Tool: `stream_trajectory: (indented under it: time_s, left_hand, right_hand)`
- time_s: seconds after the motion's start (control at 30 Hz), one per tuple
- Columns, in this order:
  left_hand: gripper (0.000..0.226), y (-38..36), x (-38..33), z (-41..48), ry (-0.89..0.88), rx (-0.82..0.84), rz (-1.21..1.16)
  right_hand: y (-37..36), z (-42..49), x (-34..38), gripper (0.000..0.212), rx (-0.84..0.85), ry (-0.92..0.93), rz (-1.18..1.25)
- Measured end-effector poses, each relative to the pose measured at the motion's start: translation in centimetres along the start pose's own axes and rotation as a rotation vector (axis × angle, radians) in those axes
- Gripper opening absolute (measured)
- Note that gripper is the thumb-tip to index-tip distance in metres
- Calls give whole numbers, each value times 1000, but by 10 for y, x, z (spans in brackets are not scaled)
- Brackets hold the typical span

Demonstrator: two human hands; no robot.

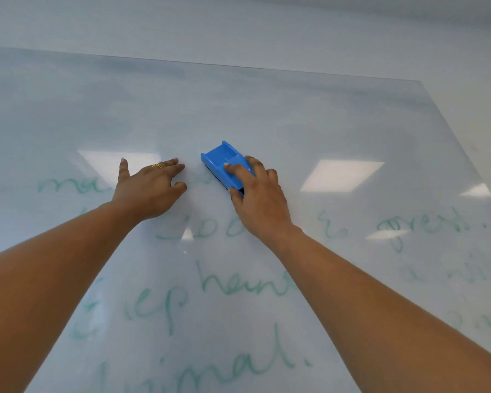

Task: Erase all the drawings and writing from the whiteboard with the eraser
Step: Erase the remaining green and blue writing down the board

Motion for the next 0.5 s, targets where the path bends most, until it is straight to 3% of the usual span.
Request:
stream_trajectory:
  time_s: [0.17,0.5]
  left_hand:
    - [50,-4,0,-2,-4,-19,-35]
    - [48,-3,0,-2,-31,-66,-20]
  right_hand:
    - [12,11,-24,42,-68,-162,-34]
    - [11,12,-32,42,-133,-230,-1]
Point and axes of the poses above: each hand's wrist, its own z-axis towards the middle knuckle, its own y-axis out of the back of the hand, x = y × z, the point moved 1 cm from there along z, towards the middle knuckle, and after that the axes turned 12 degrees about -x, right-handed, at the moved point
